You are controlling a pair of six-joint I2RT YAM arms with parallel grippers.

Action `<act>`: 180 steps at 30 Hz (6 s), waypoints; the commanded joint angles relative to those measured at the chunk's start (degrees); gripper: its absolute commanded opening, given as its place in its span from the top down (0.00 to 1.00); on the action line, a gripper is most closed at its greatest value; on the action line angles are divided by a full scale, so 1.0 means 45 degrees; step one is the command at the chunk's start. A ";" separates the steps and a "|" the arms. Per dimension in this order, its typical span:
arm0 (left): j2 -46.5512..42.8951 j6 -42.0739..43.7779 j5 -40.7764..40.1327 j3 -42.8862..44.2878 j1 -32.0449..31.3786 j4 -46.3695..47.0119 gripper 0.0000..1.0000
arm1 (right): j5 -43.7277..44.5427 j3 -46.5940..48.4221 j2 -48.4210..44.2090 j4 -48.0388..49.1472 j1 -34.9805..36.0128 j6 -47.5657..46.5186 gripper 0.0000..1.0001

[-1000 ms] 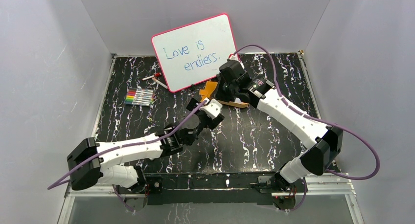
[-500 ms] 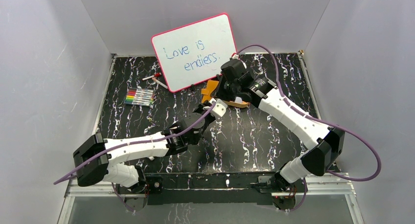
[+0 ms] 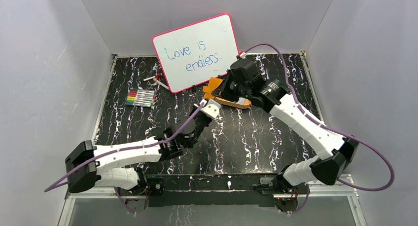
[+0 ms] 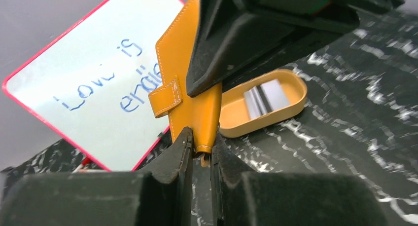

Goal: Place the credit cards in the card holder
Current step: Pick up the card holder from the center of the board.

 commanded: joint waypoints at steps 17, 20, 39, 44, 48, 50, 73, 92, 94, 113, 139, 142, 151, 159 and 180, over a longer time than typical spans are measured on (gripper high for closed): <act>-0.3178 -0.2582 0.0173 -0.1508 0.0408 -0.0270 1.00 | 0.0370 -0.0693 -0.2657 -0.0048 -0.0304 -0.0331 1.00; -0.2897 -0.2036 0.0632 -0.1307 0.0418 -0.0187 0.89 | 0.0370 -0.0496 -0.2240 -0.0048 -0.0300 -0.0331 1.00; -0.3121 0.0193 0.2506 -0.0752 0.0418 -0.1348 0.24 | 0.0370 0.0379 -0.1172 -0.0048 -0.0315 -0.0331 1.00; -0.4205 0.1856 0.4773 -0.0795 0.0365 -0.3419 0.14 | 0.0370 0.1130 -0.0469 -0.0048 -0.0329 -0.0331 1.00; -0.3783 0.2658 0.4700 -0.0518 0.0306 -0.3338 0.14 | 0.0370 0.1192 -0.0142 -0.0048 -0.0312 -0.0331 1.00; -0.3308 0.2801 0.4667 -0.0410 0.0264 -0.2907 0.14 | 0.0370 0.1232 -0.0035 -0.0048 -0.0296 -0.0331 1.00; 0.0556 0.4545 0.1722 0.0781 0.0203 0.1907 0.70 | 0.0370 0.1099 0.0131 -0.0048 -0.0306 -0.0331 1.00; 0.0434 0.4304 0.1344 -0.0012 0.0406 0.3025 1.00 | 0.0370 0.1018 -0.0450 -0.0048 -0.0303 -0.0331 1.00; 0.0388 0.4144 0.1307 -0.0076 0.0479 0.3050 1.00 | 0.0370 0.0960 -0.0602 -0.0048 -0.0312 -0.0331 1.00; -0.0221 0.2812 0.1541 -0.0618 0.0876 0.3056 1.00 | 0.0370 -0.0039 -0.1349 -0.0048 -0.0308 -0.0331 1.00; -0.0657 0.2068 0.1620 -0.0953 0.1486 0.2940 1.00 | 0.0370 -0.2203 -0.3698 -0.0048 -0.0330 -0.0331 1.00; -0.0519 0.2269 0.2045 -0.0862 0.1473 0.2833 1.00 | 0.0370 -0.1665 -0.3532 -0.0048 -0.0347 -0.0331 1.00; 0.1193 0.4516 0.2801 -0.0052 0.0715 0.2685 1.00 | 0.0370 0.0700 -0.1535 -0.0048 -0.0315 -0.0331 1.00; 0.2706 0.6205 0.1687 -0.0452 0.0451 0.4867 1.00 | 0.0370 0.1219 -0.1180 -0.0048 -0.0325 -0.0331 1.00; 0.2995 0.4047 0.1727 -0.0684 0.2852 0.4484 1.00 | 0.0370 0.2582 -0.2952 -0.0048 -0.0313 -0.0331 1.00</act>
